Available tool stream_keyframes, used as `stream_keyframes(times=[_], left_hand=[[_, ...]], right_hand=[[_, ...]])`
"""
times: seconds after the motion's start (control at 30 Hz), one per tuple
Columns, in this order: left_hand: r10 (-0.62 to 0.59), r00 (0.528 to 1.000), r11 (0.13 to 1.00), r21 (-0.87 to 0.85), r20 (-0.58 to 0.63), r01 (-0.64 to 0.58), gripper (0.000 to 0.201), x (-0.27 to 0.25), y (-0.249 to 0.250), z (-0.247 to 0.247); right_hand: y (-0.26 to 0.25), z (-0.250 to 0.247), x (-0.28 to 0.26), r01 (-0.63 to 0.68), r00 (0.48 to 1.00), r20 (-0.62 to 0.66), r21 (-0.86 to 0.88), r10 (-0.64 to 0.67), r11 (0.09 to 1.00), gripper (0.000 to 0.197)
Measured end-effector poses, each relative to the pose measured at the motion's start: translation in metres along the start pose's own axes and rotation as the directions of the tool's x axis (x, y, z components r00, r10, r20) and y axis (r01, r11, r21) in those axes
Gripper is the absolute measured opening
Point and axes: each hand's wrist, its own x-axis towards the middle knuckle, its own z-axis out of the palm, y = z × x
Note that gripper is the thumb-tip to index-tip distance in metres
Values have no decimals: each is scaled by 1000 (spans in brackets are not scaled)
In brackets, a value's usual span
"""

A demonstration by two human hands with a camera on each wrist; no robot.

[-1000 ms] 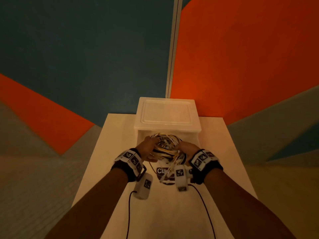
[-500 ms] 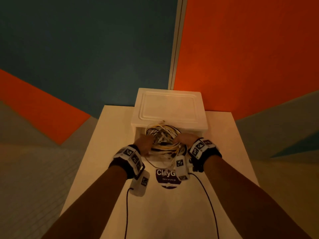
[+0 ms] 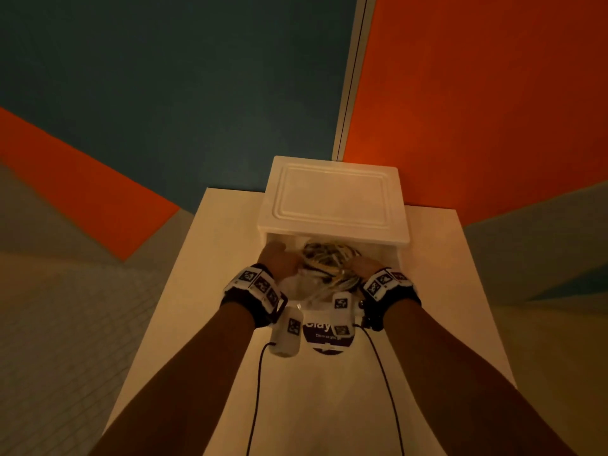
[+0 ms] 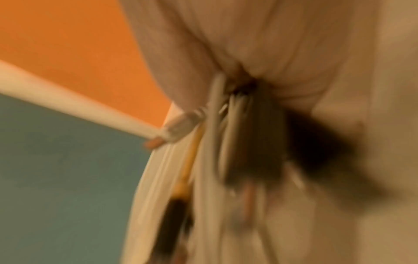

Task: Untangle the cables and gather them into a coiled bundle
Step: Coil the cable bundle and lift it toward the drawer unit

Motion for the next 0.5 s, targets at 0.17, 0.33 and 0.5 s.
stream_keyframes(times=[0.17, 0.33, 0.5], left_hand=[[299, 932, 942, 218, -206, -255, 28, -12, -9, -13], [238, 957, 712, 700, -166, -56, 23, -46, -43, -17], [333, 936, 600, 791, -111, -120, 36, -59, -64, -12]], right_hand=[[13, 20, 23, 62, 986, -153, -69, -72, 996, 39], [-4, 43, 7, 63, 971, -237, 111, -35, 992, 50], [-16, 39, 18, 93, 996, -60, 527, -72, 845, 55]])
